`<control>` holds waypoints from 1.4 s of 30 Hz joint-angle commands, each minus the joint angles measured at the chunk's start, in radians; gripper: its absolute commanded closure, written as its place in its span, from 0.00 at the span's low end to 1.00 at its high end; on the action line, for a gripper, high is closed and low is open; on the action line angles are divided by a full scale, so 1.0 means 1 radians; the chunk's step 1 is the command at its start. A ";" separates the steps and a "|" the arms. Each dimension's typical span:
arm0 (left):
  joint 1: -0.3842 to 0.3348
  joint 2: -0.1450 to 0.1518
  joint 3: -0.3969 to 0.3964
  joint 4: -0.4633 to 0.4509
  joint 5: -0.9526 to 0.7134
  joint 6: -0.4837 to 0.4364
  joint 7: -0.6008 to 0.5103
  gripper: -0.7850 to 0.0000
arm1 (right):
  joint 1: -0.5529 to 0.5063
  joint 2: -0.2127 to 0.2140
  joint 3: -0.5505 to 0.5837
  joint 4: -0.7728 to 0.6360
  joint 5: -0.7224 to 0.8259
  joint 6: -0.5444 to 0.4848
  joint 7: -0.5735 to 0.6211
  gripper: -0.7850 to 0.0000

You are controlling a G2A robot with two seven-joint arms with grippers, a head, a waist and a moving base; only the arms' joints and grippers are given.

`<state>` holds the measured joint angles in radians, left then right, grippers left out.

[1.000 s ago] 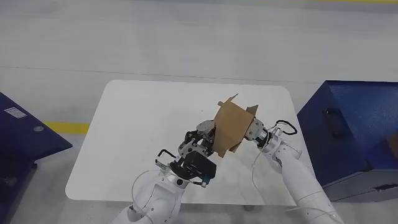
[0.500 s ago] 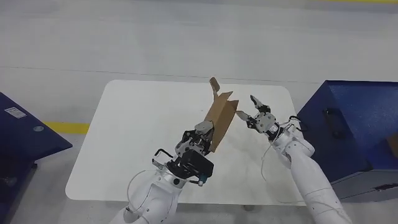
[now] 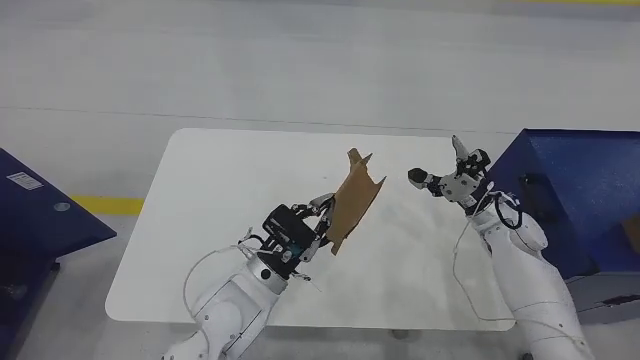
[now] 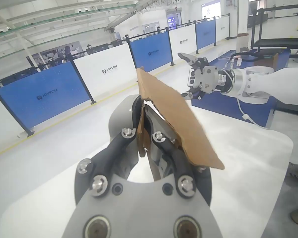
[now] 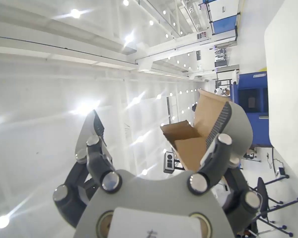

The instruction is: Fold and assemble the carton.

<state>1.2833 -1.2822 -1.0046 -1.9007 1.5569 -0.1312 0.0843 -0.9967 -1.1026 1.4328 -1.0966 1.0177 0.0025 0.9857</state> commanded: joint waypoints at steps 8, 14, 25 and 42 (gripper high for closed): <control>0.011 -0.002 -0.014 -0.007 -0.023 0.034 -0.044 1.00 | -0.013 0.006 0.022 -0.056 -0.067 -0.058 0.012 0.00; 0.019 -0.024 -0.019 -0.017 -0.407 0.036 -0.143 1.00 | -0.067 0.016 0.107 -0.135 -0.058 -0.219 0.094 0.00; -0.013 -0.052 -0.050 0.036 -1.145 -0.046 -0.269 1.00 | -0.149 0.022 0.207 -0.230 -0.006 -0.419 0.219 0.00; -0.034 -0.068 -0.065 0.062 -1.545 0.077 -0.362 1.00 | -0.194 0.030 0.243 -0.305 -0.040 -0.477 0.360 0.00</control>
<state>1.2617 -1.3472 -1.0631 -1.8486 0.1250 -0.0869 -0.2590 -1.1889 -1.0736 1.6704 -1.3893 0.9695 -0.4964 1.3311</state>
